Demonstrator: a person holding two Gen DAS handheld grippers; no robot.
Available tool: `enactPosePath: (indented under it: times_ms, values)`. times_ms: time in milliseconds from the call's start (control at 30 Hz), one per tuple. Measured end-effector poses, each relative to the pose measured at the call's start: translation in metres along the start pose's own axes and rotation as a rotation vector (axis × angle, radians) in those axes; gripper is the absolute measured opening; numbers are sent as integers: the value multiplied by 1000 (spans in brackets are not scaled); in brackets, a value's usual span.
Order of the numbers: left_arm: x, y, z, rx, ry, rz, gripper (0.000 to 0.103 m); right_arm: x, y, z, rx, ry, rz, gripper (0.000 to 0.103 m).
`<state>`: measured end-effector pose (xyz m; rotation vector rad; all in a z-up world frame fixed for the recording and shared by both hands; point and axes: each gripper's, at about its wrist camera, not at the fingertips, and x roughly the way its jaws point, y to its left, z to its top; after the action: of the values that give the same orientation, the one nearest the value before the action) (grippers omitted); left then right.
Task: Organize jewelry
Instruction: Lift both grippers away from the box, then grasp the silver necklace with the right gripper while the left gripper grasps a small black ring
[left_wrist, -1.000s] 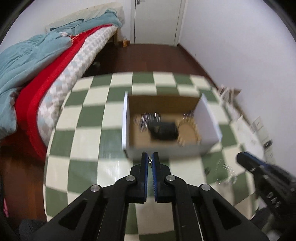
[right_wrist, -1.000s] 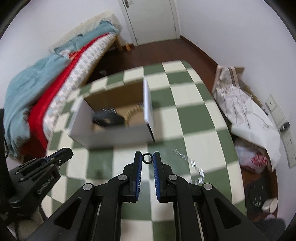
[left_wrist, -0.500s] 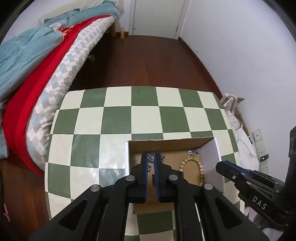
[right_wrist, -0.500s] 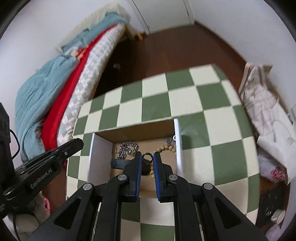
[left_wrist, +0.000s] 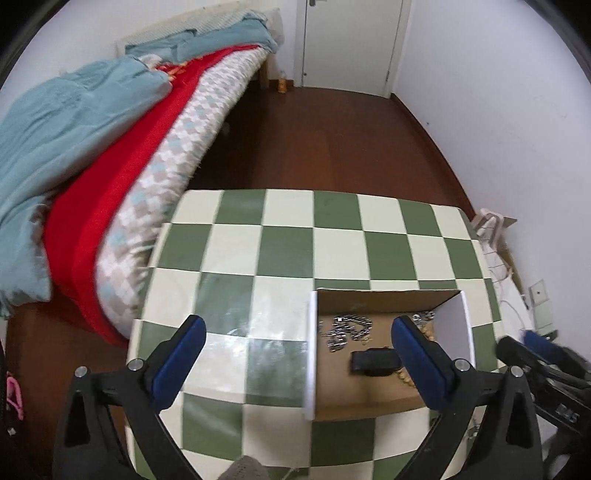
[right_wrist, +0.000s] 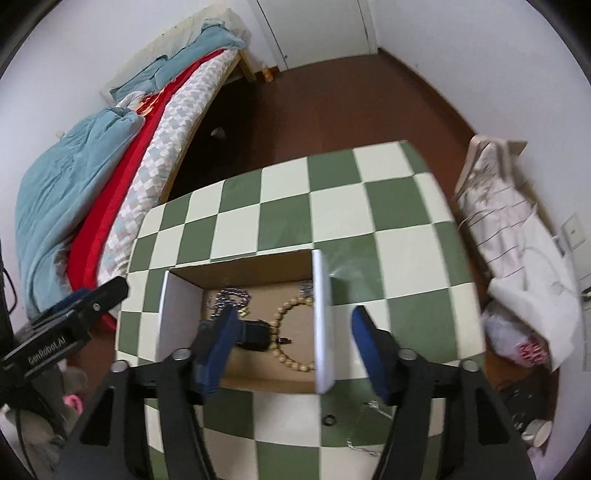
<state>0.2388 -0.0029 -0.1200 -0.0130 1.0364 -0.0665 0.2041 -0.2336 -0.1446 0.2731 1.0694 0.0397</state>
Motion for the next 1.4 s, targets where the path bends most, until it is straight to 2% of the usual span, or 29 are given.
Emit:
enactPosePath:
  times_ms: [67, 100, 300, 467, 633, 667, 700, 767, 900, 933, 967, 1033, 1100, 1233, 1400]
  values:
    - [-8, 1, -5, 4, -23, 28, 103, -11, -1, -7, -17, -20, -28, 98]
    - [-13, 0, -9, 7, -38, 33, 103, -15, -2, -10, -24, -28, -40, 101]
    - [-40, -4, -39, 31, -130, 96, 103, -41, -10, -37, -55, -64, -93, 101]
    - [-44, -11, -78, 37, -126, 142, 103, -44, -37, -73, -27, -50, -154, 101]
    - [-28, -29, -118, 67, -96, 231, 103, -15, -83, -121, 67, 32, -223, 101]
    - [-22, -34, -125, 74, -80, 231, 103, -10, -89, -127, 77, 40, -229, 96]
    - [-14, -39, -131, 80, -59, 229, 103, -3, -94, -135, 86, 53, -237, 85]
    - [-3, -48, -139, 94, -34, 231, 103, 10, -101, -146, 97, 77, -251, 70]
    - [10, -62, -145, 128, -19, 249, 103, 28, -105, -160, 117, 90, -248, 65]
    - [13, -65, -146, 137, -16, 253, 103, 29, -102, -162, 102, 70, -263, 63]
    - [14, -68, -146, 142, -14, 254, 103, 30, -99, -163, 82, 61, -280, 57]
    - [20, -73, -146, 157, -2, 245, 103, 30, -94, -163, 59, 45, -298, 40]
    - [24, -79, -147, 165, 8, 232, 103, 31, -91, -161, 33, 39, -311, 6]
    - [32, -95, -145, 178, 29, 191, 103, 26, -99, -161, 42, 31, -353, 6]
    - [45, -123, -146, 204, 67, 123, 103, 18, -125, -161, 128, 25, -340, 6]
